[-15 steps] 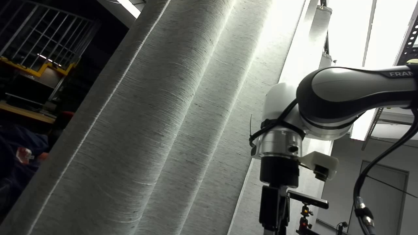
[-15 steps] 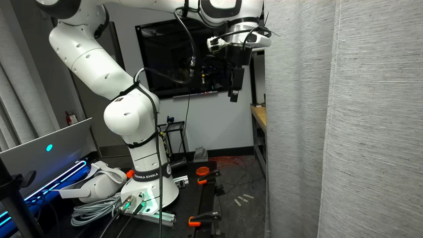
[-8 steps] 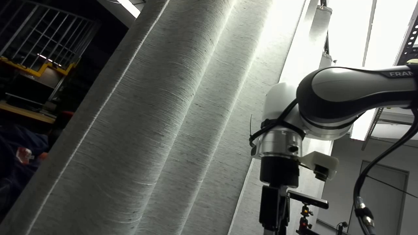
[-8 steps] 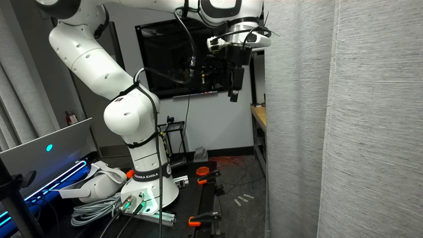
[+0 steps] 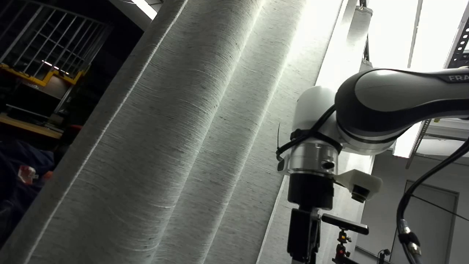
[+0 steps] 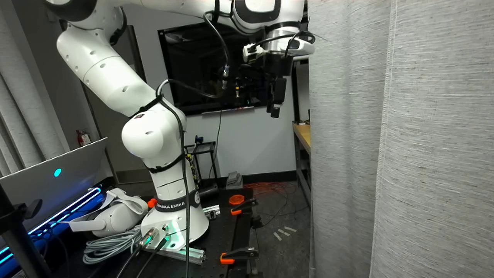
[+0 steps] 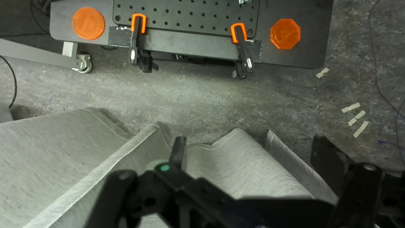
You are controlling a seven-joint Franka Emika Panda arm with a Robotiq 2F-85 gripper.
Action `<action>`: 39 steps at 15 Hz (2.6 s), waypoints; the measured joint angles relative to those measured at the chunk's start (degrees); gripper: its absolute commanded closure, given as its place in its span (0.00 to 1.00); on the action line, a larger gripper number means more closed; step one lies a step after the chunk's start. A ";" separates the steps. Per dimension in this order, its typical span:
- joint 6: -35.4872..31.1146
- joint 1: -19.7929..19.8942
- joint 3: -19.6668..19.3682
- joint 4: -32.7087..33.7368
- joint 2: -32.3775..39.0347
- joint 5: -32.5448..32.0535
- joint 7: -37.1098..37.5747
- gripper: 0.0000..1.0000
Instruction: Slide the curtain to the right
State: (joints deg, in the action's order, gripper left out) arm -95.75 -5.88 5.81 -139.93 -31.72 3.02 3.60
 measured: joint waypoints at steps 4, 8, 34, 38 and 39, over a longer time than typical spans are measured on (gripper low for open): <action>-5.45 -2.21 2.98 0.04 -0.11 -0.10 -0.56 0.00; -14.72 -5.00 4.97 0.10 -0.21 0.52 -0.57 0.00; -58.74 -7.25 11.92 0.97 -1.07 -5.90 2.42 0.00; -58.92 -6.79 12.29 1.15 -1.04 -6.03 2.55 0.00; -59.49 -6.15 12.73 1.55 -1.03 -6.17 3.04 0.00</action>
State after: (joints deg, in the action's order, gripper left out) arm -155.24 -12.02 18.54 -138.38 -32.75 -3.15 6.65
